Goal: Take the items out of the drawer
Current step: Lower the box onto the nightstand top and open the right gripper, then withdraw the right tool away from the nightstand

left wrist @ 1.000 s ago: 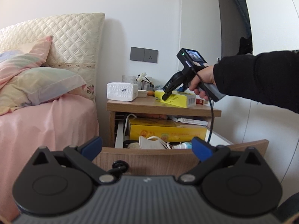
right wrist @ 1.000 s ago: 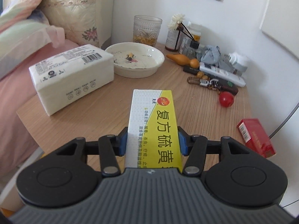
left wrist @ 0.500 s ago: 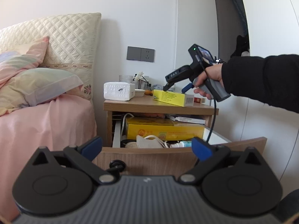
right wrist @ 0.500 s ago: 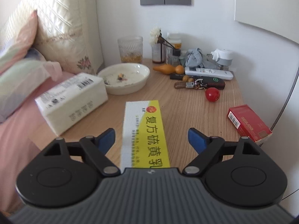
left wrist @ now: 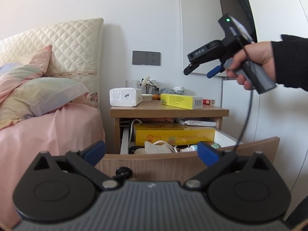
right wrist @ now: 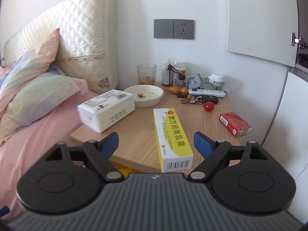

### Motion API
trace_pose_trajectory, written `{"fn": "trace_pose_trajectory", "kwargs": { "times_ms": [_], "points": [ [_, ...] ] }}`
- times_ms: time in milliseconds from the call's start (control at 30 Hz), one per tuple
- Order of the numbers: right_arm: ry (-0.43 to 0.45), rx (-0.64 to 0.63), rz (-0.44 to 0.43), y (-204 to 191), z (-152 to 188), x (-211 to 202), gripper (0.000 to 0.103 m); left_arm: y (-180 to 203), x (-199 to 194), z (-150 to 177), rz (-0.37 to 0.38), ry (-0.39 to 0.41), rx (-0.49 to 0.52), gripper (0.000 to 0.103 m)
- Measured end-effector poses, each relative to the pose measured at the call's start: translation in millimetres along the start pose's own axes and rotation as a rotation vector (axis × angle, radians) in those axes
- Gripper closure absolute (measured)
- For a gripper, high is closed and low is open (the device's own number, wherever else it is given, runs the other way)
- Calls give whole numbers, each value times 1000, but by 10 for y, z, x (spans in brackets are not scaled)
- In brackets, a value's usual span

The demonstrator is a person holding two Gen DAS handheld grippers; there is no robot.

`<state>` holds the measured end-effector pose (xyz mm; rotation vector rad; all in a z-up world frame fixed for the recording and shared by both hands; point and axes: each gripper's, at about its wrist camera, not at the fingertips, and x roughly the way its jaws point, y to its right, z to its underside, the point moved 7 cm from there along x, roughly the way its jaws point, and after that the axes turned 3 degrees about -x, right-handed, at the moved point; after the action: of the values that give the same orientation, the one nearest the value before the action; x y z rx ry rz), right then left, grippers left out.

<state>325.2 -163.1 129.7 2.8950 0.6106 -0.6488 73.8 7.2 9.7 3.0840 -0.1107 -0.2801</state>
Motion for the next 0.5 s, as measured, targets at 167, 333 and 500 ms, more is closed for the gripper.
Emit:
{"fn": "trace_pose_trajectory", "kwargs": {
  "times_ms": [167, 333, 500],
  "points": [
    [42, -66, -3, -163, 156, -417, 16, 24, -18, 0, 3, 4, 6, 0],
    [91, -61, -10, -229, 395, -822, 16, 32, -41, -10, 19, 9, -7, 0],
    [156, -42, 9, -303, 609, -1154, 16, 46, -65, -18, 21, 15, 0, 0]
  ]
}}
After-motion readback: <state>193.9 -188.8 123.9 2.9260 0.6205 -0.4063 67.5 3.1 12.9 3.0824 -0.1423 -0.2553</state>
